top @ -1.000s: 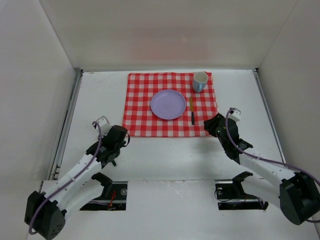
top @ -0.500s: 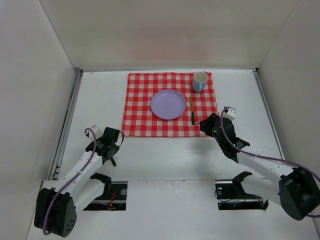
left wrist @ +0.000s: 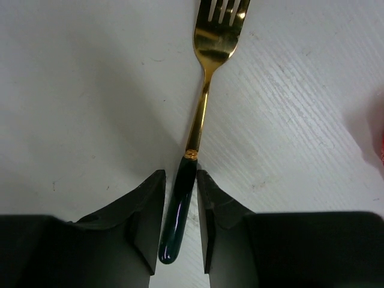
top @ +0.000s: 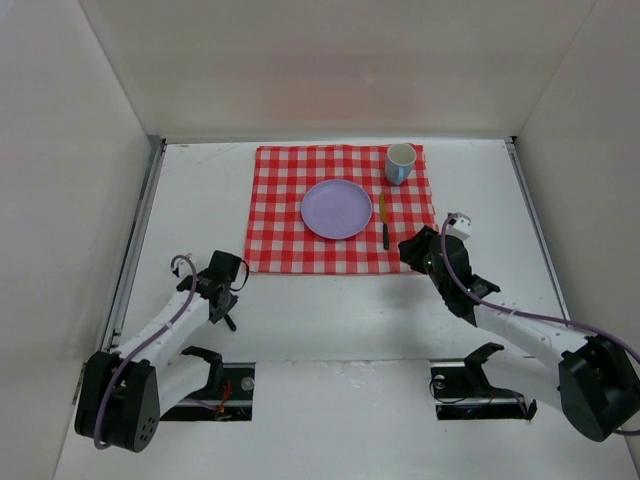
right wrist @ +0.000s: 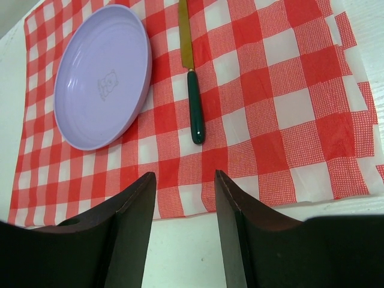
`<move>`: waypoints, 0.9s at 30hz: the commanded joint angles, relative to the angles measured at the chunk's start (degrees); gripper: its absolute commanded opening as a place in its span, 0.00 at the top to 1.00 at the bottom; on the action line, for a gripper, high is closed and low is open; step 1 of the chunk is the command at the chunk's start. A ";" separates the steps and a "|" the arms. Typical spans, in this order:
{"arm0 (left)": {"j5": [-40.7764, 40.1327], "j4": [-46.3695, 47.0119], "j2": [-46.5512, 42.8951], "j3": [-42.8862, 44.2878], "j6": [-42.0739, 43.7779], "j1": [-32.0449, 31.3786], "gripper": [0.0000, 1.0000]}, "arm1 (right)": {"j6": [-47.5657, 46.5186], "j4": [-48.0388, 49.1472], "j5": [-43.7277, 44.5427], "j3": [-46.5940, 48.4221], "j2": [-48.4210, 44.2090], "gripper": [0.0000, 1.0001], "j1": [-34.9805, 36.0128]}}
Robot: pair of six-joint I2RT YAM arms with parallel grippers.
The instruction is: Set the dinner table for one person
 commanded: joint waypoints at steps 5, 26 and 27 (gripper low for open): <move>4.00 3.50 0.88 -1.83 0.43 0.91 0.92 | -0.14 2.85 0.33 1.79 -1.32 0.50 0.03; 7.32 21.00 26.59 35.68 39.80 -11.74 0.94 | -0.14 3.21 0.51 2.05 0.70 0.49 0.12; 8.38 20.91 29.75 38.13 40.94 -11.83 0.94 | -0.23 3.21 0.59 2.14 0.70 0.49 0.30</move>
